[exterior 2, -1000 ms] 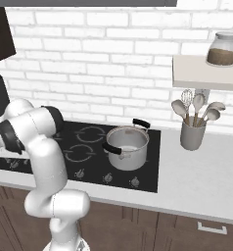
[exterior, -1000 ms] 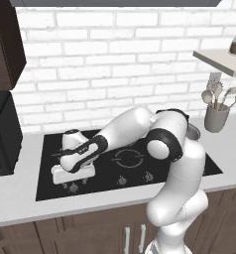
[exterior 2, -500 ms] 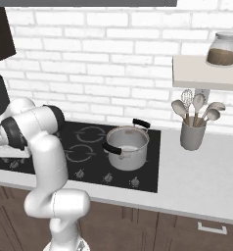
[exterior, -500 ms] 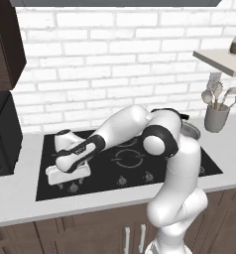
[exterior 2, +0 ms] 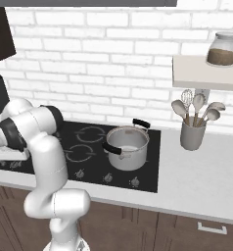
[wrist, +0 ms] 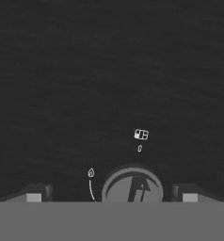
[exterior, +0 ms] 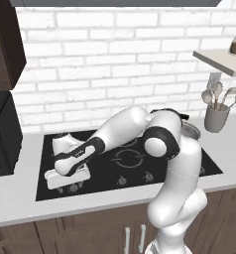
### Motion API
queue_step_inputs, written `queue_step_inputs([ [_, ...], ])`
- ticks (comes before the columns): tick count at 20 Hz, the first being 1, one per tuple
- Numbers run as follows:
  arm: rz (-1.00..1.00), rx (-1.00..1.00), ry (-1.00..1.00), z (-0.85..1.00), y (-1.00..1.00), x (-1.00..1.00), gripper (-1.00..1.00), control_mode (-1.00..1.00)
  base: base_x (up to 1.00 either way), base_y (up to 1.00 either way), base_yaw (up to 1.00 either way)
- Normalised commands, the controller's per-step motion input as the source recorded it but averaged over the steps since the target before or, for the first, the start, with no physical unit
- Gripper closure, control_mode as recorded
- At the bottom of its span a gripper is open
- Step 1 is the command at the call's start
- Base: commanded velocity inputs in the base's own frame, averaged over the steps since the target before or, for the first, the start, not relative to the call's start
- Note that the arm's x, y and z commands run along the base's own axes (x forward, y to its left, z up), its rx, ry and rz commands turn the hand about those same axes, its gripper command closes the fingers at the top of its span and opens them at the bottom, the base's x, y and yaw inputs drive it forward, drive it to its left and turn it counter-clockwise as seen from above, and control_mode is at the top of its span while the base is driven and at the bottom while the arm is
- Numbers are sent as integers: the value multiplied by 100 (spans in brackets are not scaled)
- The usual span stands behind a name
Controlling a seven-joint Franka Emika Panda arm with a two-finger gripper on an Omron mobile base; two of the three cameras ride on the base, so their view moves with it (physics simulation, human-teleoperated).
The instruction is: Pick the kettle from the counter and place it on a stove burner. Then turn the burner on.
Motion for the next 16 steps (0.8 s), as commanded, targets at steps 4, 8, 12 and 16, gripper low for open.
queue_step_inputs([
  [4,0,0,0,0,-1,-3,-100,-100,0,0,0],
  [8,0,0,0,0,0,5,-100,-100,0,0,0],
  [12,1,0,-2,-1,-7,0,-100,-100,0,0,0],
  [16,1,0,-1,0,-6,0,-100,-100,0,0,0],
])
